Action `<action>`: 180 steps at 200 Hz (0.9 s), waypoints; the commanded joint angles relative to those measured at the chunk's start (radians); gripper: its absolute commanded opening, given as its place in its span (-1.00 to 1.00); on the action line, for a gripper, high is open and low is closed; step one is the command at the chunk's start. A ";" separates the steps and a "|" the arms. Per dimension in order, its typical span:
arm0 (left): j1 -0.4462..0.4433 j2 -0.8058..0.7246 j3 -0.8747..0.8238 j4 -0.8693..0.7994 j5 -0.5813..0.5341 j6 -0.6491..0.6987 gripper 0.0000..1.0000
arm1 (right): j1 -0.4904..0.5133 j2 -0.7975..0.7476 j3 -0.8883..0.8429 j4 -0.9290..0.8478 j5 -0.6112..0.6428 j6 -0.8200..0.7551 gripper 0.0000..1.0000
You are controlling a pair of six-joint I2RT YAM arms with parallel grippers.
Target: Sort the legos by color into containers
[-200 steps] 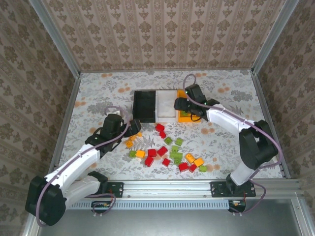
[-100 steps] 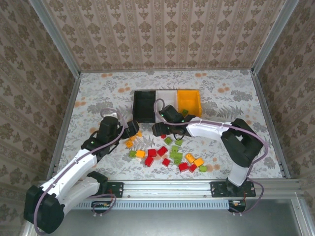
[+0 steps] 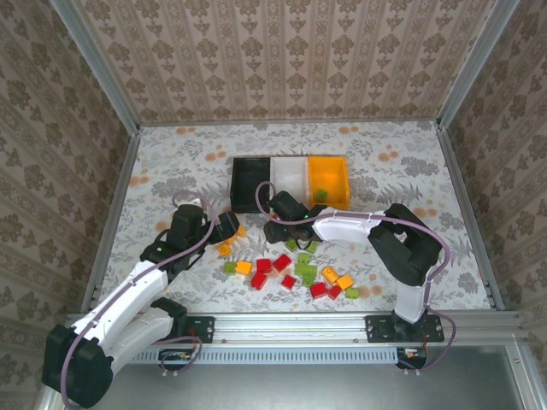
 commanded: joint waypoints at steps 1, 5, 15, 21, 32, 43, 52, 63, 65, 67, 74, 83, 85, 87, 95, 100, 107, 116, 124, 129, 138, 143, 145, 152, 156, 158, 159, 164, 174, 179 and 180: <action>0.011 -0.013 -0.015 0.001 0.011 -0.014 1.00 | 0.004 0.022 -0.010 -0.023 0.034 -0.005 -0.04; 0.011 -0.011 -0.015 0.002 0.012 -0.015 1.00 | 0.004 0.022 -0.009 -0.022 0.035 -0.007 -0.07; 0.011 -0.011 -0.015 0.004 0.013 -0.015 1.00 | 0.004 0.026 -0.006 -0.022 0.038 -0.009 -0.14; 0.012 -0.010 -0.015 0.005 0.014 -0.017 1.00 | 0.004 0.025 -0.003 -0.023 0.038 -0.013 -0.19; 0.012 -0.008 -0.014 0.007 0.017 -0.018 1.00 | 0.003 0.018 -0.004 -0.020 0.036 -0.016 -0.29; 0.012 -0.010 -0.012 0.007 0.018 -0.018 0.99 | 0.004 0.003 -0.009 -0.012 0.032 -0.018 -0.36; 0.012 -0.011 -0.010 0.005 0.018 -0.018 1.00 | 0.004 -0.016 -0.015 -0.009 0.028 -0.020 -0.43; 0.012 -0.010 -0.005 0.002 0.018 -0.017 1.00 | 0.004 -0.049 -0.023 -0.005 0.026 -0.021 -0.48; 0.012 -0.009 -0.005 0.001 0.017 -0.017 1.00 | 0.005 -0.054 -0.026 -0.003 0.025 -0.021 -0.49; 0.011 -0.010 -0.003 0.001 0.018 -0.017 1.00 | 0.006 -0.063 -0.028 -0.003 0.025 -0.021 -0.49; 0.011 -0.008 0.000 0.001 0.018 -0.015 1.00 | 0.004 -0.090 -0.034 -0.004 0.026 -0.020 -0.51; 0.013 -0.010 0.003 -0.002 0.017 -0.012 1.00 | 0.005 -0.129 -0.041 -0.005 0.027 -0.018 -0.53; 0.013 -0.011 0.004 -0.003 0.017 -0.012 1.00 | 0.005 -0.137 -0.041 -0.006 0.028 -0.019 -0.53; 0.014 -0.010 0.005 -0.004 0.017 -0.012 1.00 | 0.006 -0.145 -0.041 -0.007 0.031 -0.018 -0.52; 0.013 -0.011 0.007 -0.007 0.015 -0.012 1.00 | 0.004 -0.176 -0.039 -0.014 0.041 -0.017 -0.52; 0.014 -0.010 0.009 -0.008 0.016 -0.010 1.00 | 0.004 -0.192 -0.034 -0.020 0.052 -0.019 -0.52; 0.013 -0.013 0.011 -0.010 0.016 -0.009 1.00 | 0.000 -0.209 -0.020 -0.029 0.069 -0.018 -0.52; 0.013 -0.014 0.012 -0.013 0.012 -0.011 1.00 | -0.009 -0.220 0.003 -0.044 0.087 -0.018 -0.52; 0.014 -0.013 0.012 -0.013 0.012 -0.011 1.00 | -0.021 -0.218 0.030 -0.052 0.106 -0.015 -0.52; 0.015 -0.014 0.011 -0.014 0.010 -0.012 1.00 | -0.029 -0.212 0.047 -0.055 0.119 -0.014 -0.52; 0.016 -0.015 0.011 -0.018 0.009 -0.015 1.00 | -0.048 -0.190 0.082 -0.063 0.145 -0.014 -0.52; 0.017 -0.016 0.011 -0.020 0.009 -0.016 0.99 | -0.060 -0.174 0.107 -0.068 0.158 -0.012 -0.51; 0.016 -0.017 0.011 -0.021 0.008 -0.016 0.99 | -0.065 -0.166 0.116 -0.071 0.161 -0.011 -0.51; 0.018 -0.016 0.011 -0.023 0.007 -0.018 1.00 | -0.084 -0.137 0.150 -0.077 0.169 -0.010 -0.51; 0.018 -0.017 0.011 -0.024 0.005 -0.019 1.00 | -0.098 -0.120 0.169 -0.079 0.168 -0.009 -0.51; 0.017 -0.017 0.011 -0.024 0.007 -0.018 1.00 | -0.101 -0.111 0.177 -0.080 0.169 -0.007 -0.51; 0.017 -0.017 0.011 -0.025 0.007 -0.020 1.00 | -0.104 -0.107 0.183 -0.079 0.167 -0.008 -0.51; 0.018 -0.016 0.009 -0.027 0.008 -0.021 1.00 | -0.117 -0.085 0.207 -0.082 0.167 -0.007 -0.51; 0.019 -0.016 0.010 -0.029 0.009 -0.019 1.00 | -0.140 -0.039 0.258 -0.094 0.168 -0.007 -0.51; 0.019 -0.015 0.010 -0.031 0.010 -0.020 1.00 | -0.150 -0.016 0.282 -0.100 0.168 -0.009 -0.50; 0.020 -0.015 0.011 -0.032 0.009 -0.019 1.00 | -0.152 -0.012 0.288 -0.100 0.168 -0.009 -0.50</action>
